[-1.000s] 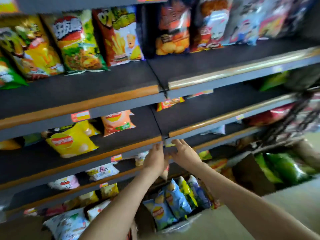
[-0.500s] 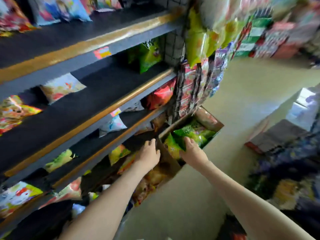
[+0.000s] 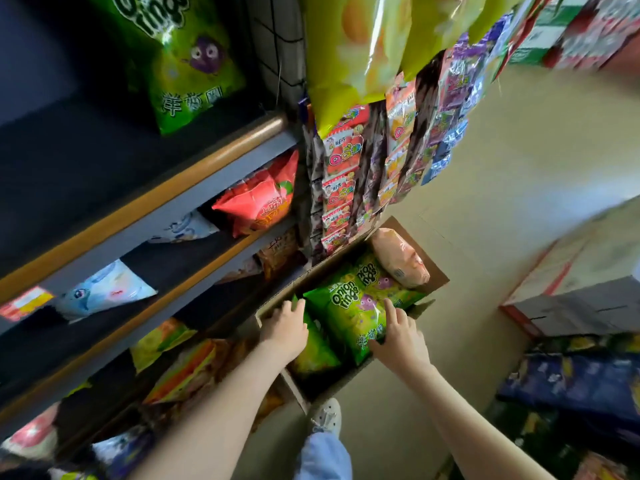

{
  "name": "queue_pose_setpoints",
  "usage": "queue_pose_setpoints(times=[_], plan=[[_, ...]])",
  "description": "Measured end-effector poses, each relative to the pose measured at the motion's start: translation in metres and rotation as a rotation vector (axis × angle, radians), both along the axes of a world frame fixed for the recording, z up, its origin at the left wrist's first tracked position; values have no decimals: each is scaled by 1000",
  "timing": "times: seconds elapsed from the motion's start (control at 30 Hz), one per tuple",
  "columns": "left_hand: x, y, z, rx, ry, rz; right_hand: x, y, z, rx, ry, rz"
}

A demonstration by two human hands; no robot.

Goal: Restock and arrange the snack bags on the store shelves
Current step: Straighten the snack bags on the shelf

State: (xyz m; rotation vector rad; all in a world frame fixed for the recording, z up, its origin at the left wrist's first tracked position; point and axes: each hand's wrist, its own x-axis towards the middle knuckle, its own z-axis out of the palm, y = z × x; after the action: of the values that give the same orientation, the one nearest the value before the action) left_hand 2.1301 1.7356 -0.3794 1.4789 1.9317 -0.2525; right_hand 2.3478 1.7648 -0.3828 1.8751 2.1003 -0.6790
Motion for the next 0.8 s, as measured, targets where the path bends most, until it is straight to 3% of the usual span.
queue_pose_setpoints(times=[0.2, 0.37, 0.6, 0.8], plan=[[30, 50, -122, -94, 16, 79, 6, 57, -131, -88, 0, 79], [71, 45, -192, -75, -198, 325, 3, 68, -207, -201, 35, 103], [104, 37, -220, 25, -497, 697, 4, 57, -220, -25, 196, 16], [106, 39, -199, 142, -512, 818, -3, 51, -195, -27, 350, -129]])
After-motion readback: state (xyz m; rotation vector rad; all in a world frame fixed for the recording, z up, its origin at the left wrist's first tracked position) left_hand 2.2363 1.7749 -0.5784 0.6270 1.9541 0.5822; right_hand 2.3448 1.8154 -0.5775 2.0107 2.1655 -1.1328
